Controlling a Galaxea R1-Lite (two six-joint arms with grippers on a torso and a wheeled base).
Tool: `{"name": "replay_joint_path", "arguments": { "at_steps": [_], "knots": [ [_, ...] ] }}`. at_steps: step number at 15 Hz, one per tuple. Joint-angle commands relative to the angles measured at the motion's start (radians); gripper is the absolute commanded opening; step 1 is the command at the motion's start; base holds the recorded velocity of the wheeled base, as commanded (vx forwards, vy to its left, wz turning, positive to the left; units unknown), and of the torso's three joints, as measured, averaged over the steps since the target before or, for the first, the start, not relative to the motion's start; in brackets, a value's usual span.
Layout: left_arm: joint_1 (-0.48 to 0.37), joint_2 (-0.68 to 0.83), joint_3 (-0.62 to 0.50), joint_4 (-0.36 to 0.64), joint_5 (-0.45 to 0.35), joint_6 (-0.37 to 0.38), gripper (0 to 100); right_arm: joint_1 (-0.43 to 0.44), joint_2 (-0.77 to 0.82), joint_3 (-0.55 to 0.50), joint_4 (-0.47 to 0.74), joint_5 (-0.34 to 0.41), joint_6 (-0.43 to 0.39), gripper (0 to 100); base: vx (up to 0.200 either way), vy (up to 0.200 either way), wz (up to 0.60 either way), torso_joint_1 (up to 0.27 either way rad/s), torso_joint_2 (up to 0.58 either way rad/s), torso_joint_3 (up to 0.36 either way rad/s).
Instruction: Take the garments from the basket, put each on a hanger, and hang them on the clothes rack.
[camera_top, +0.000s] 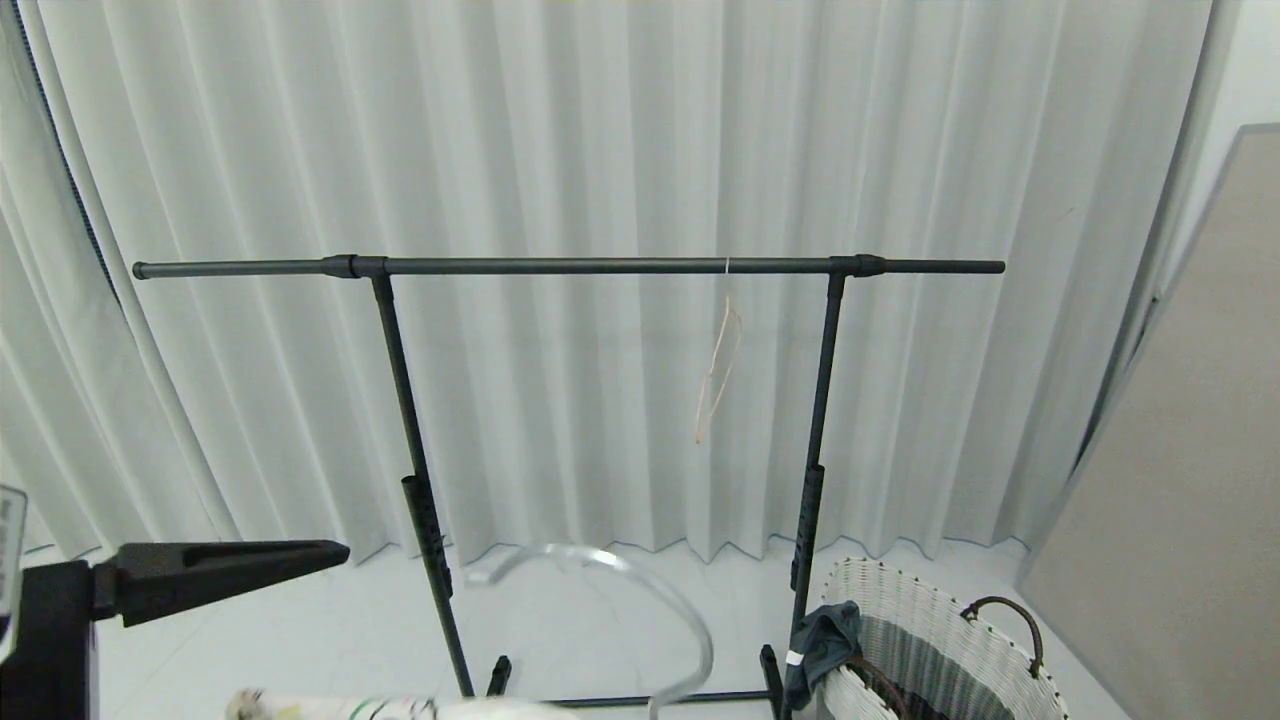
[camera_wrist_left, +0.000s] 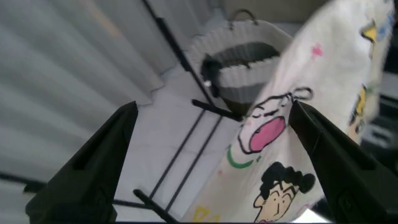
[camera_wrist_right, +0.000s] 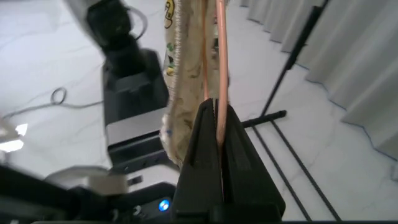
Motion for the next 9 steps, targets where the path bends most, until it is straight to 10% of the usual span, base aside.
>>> {"name": "replay_joint_path", "arguments": {
  "at_steps": [1, 9],
  "knots": [
    [-0.006, -0.027, 0.089, -0.022, -0.079, 0.039, 100, 0.054, 0.011, 0.013, 0.0, 0.003, -0.009, 0, 0.0, 0.0, 0.0, 0.0, 0.0, 0.0],
    [-0.092, -0.038, 0.161, -0.022, -0.208, 0.085, 100, 0.076, 0.025, 0.029, 0.0, 0.024, -0.03, 0, 0.0, 0.0, 0.0, 0.0, 0.0, 0.0]
  ]
}}
